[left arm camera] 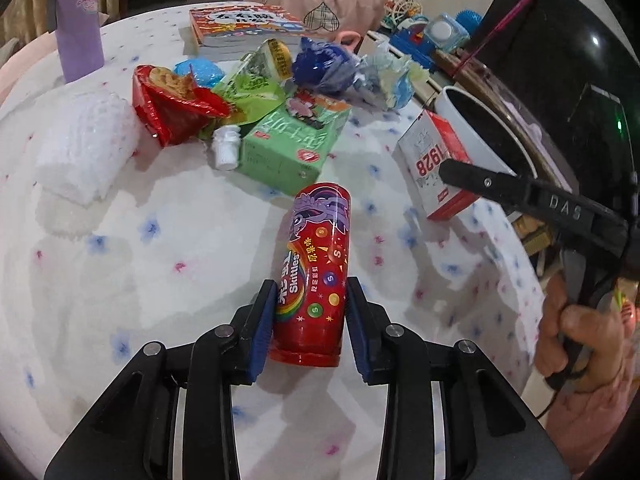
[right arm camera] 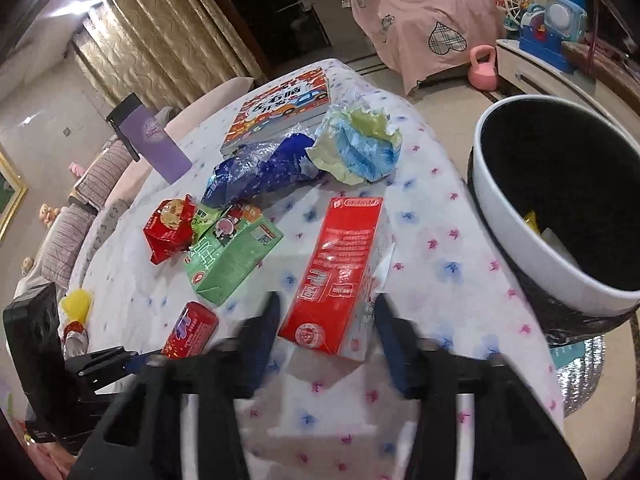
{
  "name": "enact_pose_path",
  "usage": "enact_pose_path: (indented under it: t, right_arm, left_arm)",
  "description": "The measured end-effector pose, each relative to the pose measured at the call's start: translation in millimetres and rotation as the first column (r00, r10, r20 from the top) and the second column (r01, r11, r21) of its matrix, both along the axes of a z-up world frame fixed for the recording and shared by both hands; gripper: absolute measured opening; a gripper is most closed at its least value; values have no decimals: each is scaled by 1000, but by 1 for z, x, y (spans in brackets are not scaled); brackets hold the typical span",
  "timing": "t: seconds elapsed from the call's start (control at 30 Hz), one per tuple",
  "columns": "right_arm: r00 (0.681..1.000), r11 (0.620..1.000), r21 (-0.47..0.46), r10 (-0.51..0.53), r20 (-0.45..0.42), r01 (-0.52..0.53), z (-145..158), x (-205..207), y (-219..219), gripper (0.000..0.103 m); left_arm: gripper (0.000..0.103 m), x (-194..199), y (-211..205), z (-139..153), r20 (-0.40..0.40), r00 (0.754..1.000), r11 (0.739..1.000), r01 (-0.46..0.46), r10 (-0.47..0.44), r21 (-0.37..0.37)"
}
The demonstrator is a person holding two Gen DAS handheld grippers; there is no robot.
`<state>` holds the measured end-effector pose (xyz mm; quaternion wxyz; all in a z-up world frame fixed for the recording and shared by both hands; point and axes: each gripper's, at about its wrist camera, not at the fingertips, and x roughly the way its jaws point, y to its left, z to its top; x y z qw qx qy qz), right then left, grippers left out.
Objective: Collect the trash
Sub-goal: 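Carry the Skittles tube and red carton over the bin with both grippers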
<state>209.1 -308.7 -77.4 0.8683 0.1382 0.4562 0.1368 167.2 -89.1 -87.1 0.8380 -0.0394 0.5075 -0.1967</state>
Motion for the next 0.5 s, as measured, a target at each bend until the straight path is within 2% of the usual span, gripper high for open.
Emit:
enact_pose_path:
  t: [0.2,0.5]
  right_arm:
    - [997,998,51,-46,69,42,11,-19,-21,37]
    - [980,987,93,-144,136,132,39,-49,-77,36]
  left_arm:
    - [32,-3,-25,11,24,999,998,34,-33,-50]
    - [32,5,-73,25,46,994,992,102,-98,-75]
